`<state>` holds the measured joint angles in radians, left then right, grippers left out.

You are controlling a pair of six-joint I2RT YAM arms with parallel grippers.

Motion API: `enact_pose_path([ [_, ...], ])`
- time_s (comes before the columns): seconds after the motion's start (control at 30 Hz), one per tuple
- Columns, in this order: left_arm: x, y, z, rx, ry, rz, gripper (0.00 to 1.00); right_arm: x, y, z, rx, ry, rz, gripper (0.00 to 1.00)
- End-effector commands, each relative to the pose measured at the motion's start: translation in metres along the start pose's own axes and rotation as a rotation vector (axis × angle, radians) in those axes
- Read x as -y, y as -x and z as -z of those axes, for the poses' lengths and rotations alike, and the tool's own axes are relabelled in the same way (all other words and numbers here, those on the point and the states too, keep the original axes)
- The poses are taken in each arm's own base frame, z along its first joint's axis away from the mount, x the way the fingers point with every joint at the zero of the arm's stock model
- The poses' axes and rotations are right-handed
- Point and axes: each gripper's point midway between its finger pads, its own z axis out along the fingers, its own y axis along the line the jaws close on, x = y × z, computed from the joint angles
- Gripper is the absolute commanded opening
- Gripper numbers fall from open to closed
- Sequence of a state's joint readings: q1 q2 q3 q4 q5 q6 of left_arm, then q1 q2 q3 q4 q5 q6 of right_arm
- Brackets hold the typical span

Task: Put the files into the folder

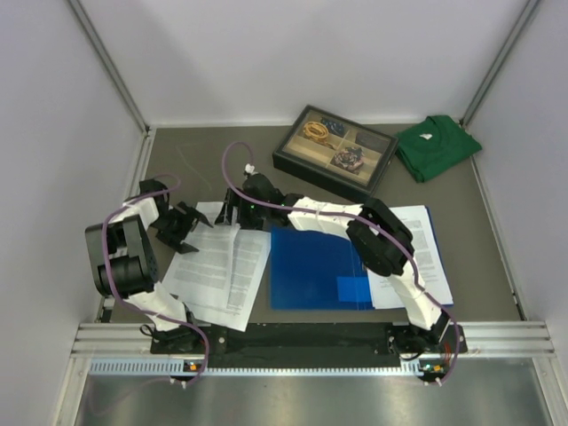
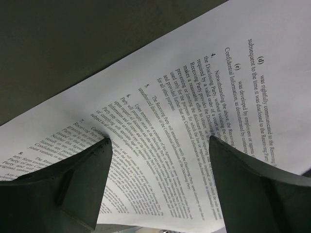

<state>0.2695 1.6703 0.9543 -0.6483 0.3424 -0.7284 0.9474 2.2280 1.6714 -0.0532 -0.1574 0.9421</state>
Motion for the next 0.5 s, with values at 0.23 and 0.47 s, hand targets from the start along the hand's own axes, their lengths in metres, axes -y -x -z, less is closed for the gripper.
enact_pose_path([
  [0.23,-0.013,-0.014,-0.013,-0.039,0.010,0.011,0.85,-0.023,0.015,0.010,0.051,0.088,-0.196,0.77],
  [0.47,-0.009,-0.008,-0.006,-0.009,0.006,-0.017,0.87,-0.007,0.011,0.006,0.072,0.022,-0.082,0.25],
])
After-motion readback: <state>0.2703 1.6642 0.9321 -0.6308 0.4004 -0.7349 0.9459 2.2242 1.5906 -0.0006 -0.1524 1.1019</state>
